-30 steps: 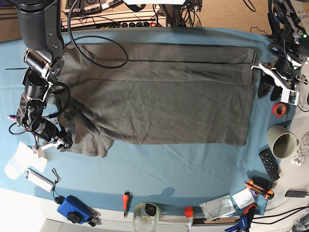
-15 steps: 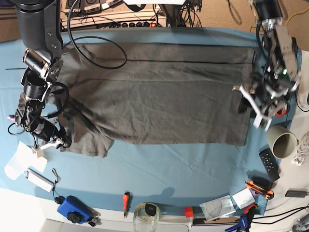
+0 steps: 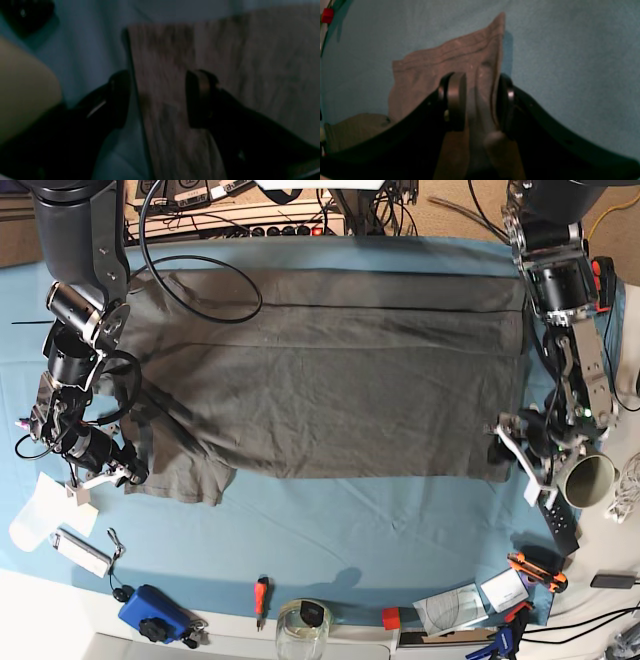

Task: Fold the T-shirt properly
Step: 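Move the left gripper down and grasp the other hem corner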

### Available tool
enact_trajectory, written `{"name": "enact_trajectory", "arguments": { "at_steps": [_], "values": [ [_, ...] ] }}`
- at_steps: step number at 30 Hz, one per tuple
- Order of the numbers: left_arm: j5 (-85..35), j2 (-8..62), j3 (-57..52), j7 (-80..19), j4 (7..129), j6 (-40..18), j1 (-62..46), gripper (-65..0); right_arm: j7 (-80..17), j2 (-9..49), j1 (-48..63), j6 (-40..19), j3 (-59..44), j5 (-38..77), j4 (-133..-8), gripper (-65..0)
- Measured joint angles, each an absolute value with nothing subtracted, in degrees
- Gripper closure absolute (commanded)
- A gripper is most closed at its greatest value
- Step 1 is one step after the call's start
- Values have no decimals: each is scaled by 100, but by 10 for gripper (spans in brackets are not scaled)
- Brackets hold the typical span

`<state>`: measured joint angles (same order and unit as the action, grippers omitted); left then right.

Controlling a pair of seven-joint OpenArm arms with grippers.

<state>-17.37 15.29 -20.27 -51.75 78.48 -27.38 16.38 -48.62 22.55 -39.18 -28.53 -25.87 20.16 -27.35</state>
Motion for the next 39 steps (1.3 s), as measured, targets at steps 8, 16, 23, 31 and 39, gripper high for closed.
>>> {"name": "enact_trajectory", "arguments": {
  "at_steps": [8,16,23,31,39],
  "values": [
    [-1734,1531,-2027,-5356,7286,-2075,1946,-350,-4904,2265,-3920,-2919,-2587,1999,-2735,-209],
    [-2045,1542,-2032,-5323,6230,-2056,2373,-343,-4958,2268,-3920,-2939,-2587,2021,-2738,-209],
    [-2104,1544,-2032,-5240,5878,-2032,2558,-286,-4967,2268,-3920,-2941,-2587,2021,-2738,-209],
    [-2171,1575,-2038,-5107,5651,-2034,2591,-221,-4936,2270,-3920,-3002,-2587,1999,-2735,-208],
    [-2169,1575,-2043,-5070,5599,-2032,2591,-57,-4762,2268,-3898,-2980,-2587,1951,-2731,-98]
  ]
}}
